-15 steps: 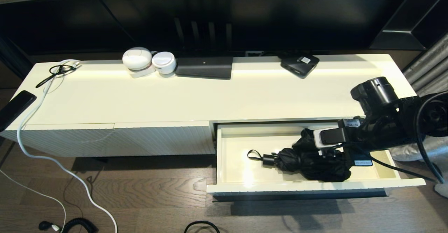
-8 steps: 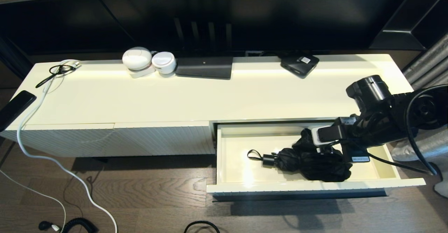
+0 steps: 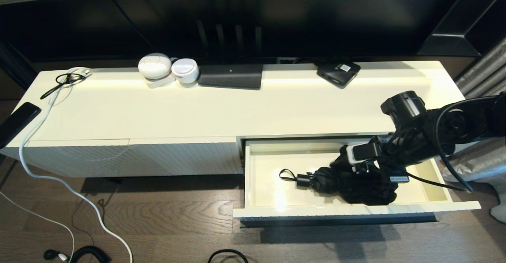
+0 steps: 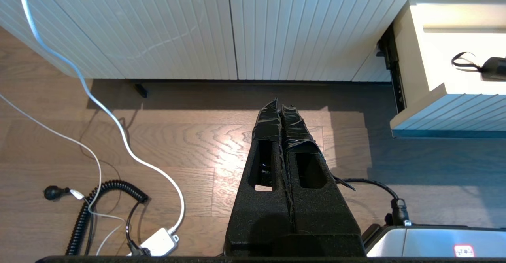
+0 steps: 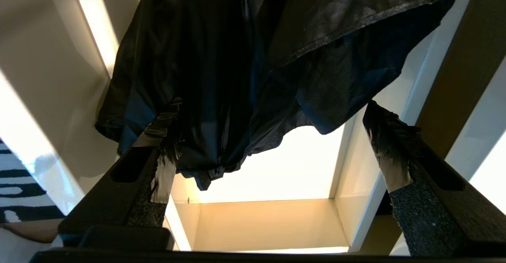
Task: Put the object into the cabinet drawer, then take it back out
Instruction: Take the umbrella out of the drawer and put it on the table
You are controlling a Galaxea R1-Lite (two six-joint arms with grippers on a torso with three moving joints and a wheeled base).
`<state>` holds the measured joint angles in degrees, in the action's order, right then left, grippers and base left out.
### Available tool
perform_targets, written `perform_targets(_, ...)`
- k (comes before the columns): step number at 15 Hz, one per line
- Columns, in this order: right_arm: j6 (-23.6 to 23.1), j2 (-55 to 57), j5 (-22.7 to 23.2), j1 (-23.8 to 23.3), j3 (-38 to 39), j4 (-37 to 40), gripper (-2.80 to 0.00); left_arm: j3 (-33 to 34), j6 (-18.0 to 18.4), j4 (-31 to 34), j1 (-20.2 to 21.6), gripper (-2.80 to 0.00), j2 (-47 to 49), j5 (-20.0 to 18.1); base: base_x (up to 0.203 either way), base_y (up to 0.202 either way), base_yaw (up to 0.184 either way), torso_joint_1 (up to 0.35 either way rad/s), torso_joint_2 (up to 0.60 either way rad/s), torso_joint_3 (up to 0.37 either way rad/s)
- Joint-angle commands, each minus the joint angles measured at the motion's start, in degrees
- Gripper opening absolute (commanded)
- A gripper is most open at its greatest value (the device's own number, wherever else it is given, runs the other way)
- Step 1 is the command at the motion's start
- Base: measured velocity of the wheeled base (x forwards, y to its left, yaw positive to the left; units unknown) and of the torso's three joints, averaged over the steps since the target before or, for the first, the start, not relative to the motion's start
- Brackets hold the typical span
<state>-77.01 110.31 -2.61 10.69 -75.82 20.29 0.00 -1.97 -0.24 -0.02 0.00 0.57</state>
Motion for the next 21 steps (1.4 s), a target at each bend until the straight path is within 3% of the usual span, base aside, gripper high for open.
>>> perform_targets(1,-0.42,1.84,0.07,-0.23,-0.64,0.19,0.00,0.00,-0.05,-0.02,0.02,-2.80,0.00,0.04,0.000,0.000,0.000,0.000,0.00,0.000)
perform_targets(21,0.02,9.64,0.68,-1.11,-5.65,-0.07,0.00,0.09,-0.05,-0.02,0.01,-2.80,0.00,0.04,0.000,0.000,0.000,0.000,0.00,0.000)
